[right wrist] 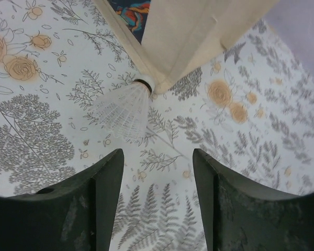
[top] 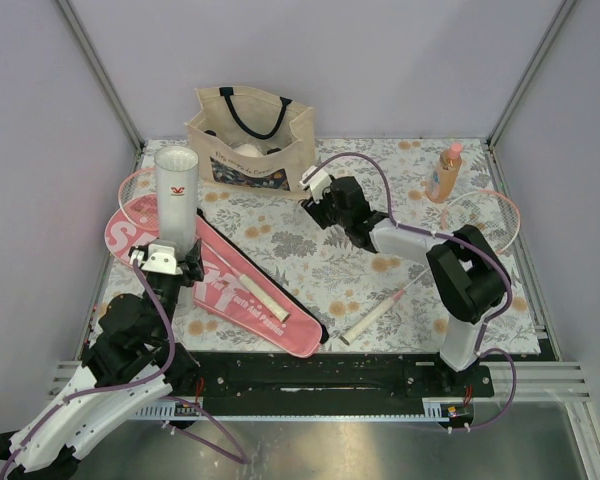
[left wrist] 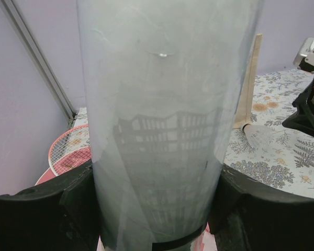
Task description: Pack up the badminton gear
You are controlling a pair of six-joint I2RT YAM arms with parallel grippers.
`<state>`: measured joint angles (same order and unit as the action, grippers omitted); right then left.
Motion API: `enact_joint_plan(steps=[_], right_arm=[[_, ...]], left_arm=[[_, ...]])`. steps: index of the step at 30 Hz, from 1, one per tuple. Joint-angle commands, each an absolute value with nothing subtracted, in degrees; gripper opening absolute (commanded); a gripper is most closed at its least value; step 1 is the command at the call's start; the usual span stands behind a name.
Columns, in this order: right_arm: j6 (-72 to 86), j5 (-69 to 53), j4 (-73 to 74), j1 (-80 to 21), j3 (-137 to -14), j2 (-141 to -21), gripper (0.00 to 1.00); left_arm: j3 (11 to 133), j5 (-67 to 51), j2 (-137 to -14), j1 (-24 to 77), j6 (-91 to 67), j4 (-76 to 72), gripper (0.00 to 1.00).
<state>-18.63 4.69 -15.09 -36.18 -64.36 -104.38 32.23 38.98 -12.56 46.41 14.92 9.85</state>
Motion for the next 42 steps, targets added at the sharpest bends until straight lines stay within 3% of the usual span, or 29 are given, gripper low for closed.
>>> enact_joint_plan(steps=[1, 9, 14, 21, 23, 27, 30, 33, 37, 42], right_arm=[[-40.3, -5.7, -12.9, -35.2, -69.9, -107.5, 0.65], [-53.6, -9.3, -11.7, -35.3, -70.6, -111.4, 0.65], [-54.3, -4.5, -23.1, -35.7, -70.0, -114.6, 0.65], [-59.9, -5.2, -19.6, -36.0, -74.0, -118.9, 0.6], [-62.1, -4.6, -19.2, -36.6, -74.0, -119.4, 0.52], [-63.5, -0.6, -27.0, -37.6, -70.9, -118.3, 0.16], [-60.0, -0.3, -27.7, -38.1, -67.4, -113.3, 0.0], [-52.5, -1.9, -25.2, -39.4, -62.1, -105.5, 0.0], [-39.9, 6.0, -26.1, -42.4, -54.7, -95.5, 0.0], [-17.6, 17.7, -8.7, -44.1, -54.9, -81.8, 0.0]], left_arm=[[32.4, 38.5, -12.7, 46.2, 14.5, 6.3, 0.55], [32.3, 38.8, -14.4, 46.2, 14.8, 6.2, 0.55], [32.3, 38.5, -15.0, 46.2, 15.1, 5.9, 0.55], [32.5, 38.3, -15.6, 46.2, 14.4, 5.5, 0.55], [32.8, 38.3, -16.3, 46.2, 14.5, 5.8, 0.55], [32.5, 38.4, -16.6, 46.2, 15.0, 5.7, 0.55], [32.6, 37.9, -17.0, 46.2, 14.9, 6.1, 0.55], [33.1, 36.2, -17.3, 46.1, 14.6, 6.9, 0.55], [33.6, 34.1, -17.8, 46.2, 14.5, 7.7, 0.55], [35.2, 25.3, -20.5, 46.2, 15.9, 11.2, 0.56]])
